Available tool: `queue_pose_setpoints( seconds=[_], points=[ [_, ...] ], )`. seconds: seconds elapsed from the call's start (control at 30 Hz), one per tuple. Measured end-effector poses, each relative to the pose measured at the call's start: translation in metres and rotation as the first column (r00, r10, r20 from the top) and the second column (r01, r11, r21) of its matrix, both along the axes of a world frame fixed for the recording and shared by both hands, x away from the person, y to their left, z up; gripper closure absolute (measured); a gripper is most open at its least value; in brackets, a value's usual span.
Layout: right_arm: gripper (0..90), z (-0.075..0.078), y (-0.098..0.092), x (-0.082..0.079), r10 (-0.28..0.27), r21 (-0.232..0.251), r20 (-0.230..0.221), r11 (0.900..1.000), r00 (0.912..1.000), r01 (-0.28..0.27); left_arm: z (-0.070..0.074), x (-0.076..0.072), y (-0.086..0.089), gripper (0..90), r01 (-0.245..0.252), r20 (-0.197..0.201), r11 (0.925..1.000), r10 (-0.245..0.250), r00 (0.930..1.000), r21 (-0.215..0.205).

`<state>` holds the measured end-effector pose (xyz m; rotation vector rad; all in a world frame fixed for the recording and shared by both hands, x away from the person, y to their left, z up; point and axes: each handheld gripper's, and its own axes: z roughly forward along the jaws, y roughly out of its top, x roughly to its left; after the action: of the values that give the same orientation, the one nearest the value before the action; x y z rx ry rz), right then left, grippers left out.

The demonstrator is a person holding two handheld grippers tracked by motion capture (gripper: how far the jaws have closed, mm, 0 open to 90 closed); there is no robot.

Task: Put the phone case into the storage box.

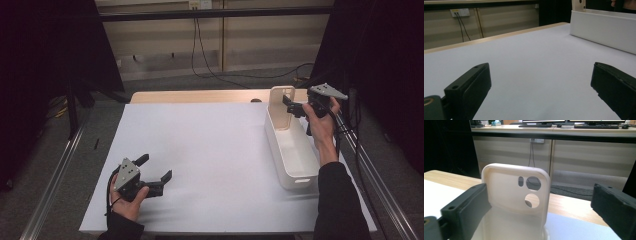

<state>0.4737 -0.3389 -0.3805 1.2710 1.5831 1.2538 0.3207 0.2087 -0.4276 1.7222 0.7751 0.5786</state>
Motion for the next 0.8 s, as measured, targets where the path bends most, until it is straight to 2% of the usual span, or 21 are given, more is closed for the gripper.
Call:
queue_pose_setpoints(
  seconds=[0.1,0.2,0.33,0.6,0.8],
  points=[
    [0.0,0.001,0.000,-0.002,-0.004,-0.001,-0.008,1.000,1.0000,0.004,0.000,0.001,0.000,3.0,-0.002,-0.009,1.0000,0.002,1.0000,-0.009],
    [0.0,0.002,0.000,-0.004,0.000,0.021,-0.009,1.000,1.0000,0.000,0.001,0.002,0.003,3.4,-0.019,-0.006,0.9995,0.019,0.9998,-0.025],
    [0.0,0.003,0.002,-0.006,0.006,0.049,-0.003,0.999,1.0000,-0.006,0.001,0.002,0.004,3.4,-0.031,-0.005,0.9992,0.031,0.9995,-0.025],
    [0.3,0.011,0.008,-0.016,0.028,0.003,0.011,1.000,0.9995,-0.028,0.002,0.000,0.004,3.4,-0.028,-0.005,0.9992,0.027,0.9996,-0.029],
    [0.0,0.015,0.004,-0.026,0.028,0.032,0.018,0.999,0.9994,-0.029,0.004,-0.002,0.003,3.3,-0.017,0.004,0.9994,0.017,0.9998,-0.031]
  ],
)
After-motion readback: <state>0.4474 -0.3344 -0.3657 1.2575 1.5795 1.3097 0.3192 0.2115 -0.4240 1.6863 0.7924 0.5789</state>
